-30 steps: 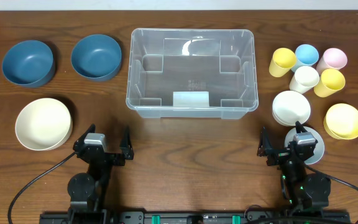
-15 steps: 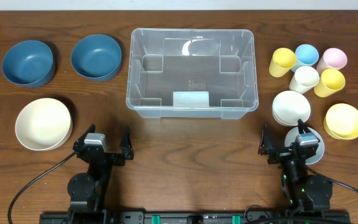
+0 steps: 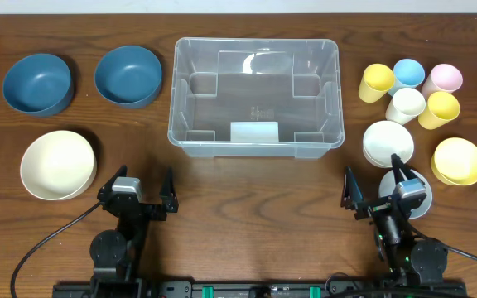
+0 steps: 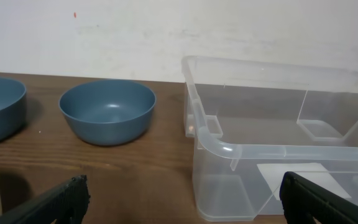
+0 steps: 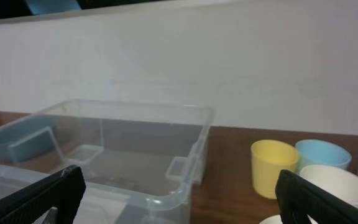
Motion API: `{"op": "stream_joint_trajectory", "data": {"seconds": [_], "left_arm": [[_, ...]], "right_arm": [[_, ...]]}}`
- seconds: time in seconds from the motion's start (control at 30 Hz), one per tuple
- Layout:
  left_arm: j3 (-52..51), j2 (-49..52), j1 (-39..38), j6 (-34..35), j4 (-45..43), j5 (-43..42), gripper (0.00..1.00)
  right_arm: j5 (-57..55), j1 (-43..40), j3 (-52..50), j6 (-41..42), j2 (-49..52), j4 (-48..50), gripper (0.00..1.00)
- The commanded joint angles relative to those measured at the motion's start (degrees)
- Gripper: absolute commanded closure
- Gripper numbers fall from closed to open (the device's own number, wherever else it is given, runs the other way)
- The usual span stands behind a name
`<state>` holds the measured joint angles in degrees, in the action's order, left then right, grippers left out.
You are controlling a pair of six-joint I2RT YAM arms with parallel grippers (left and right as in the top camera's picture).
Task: Pack container
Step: 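Move the right gripper to the small white bowl and grasp its rim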
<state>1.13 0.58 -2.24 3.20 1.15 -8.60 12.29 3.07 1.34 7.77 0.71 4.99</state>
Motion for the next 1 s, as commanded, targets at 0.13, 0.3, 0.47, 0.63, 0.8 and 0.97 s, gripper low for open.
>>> {"op": "stream_joint_trajectory", "data": {"seconds": [0.13,0.3,0.47,0.63,0.8,0.97], "left_arm": [[-0.9,-0.3,0.3,0.1,2.1,-0.6,0.02],[-0.9,-0.3,0.3,0.1,2.1,-0.6,0.02],[-0.9,-0.3,0.3,0.1,2.1,-0.6,0.02],[-0.9,-0.3,0.3,0.1,2.1,-0.7,0.02],[-0.9,-0.3,0.3,0.1,2.1,-0.6,0.02],[-0.9,-0.3,0.3,0.1,2.1,-0.7,0.02]], "right_arm": [[-3.8,-0.4,10.8,1.5,0.2,-12.8,0.01],[-10.4,-0.4,19.1,1.1,2.6,-20.8,0.01],[-11.1,-0.4,26.9,1.2,8.0,-24.6,0.01],[-12.2,-0.4,37.0,1.2,14.8,-36.3,0.01],[-11.6,-0.4,48.2,1.2,23.1,-53.6,0.01],[-0.1,-0.4,54.9,1.2,30.9,-68.1,0.01]]}}
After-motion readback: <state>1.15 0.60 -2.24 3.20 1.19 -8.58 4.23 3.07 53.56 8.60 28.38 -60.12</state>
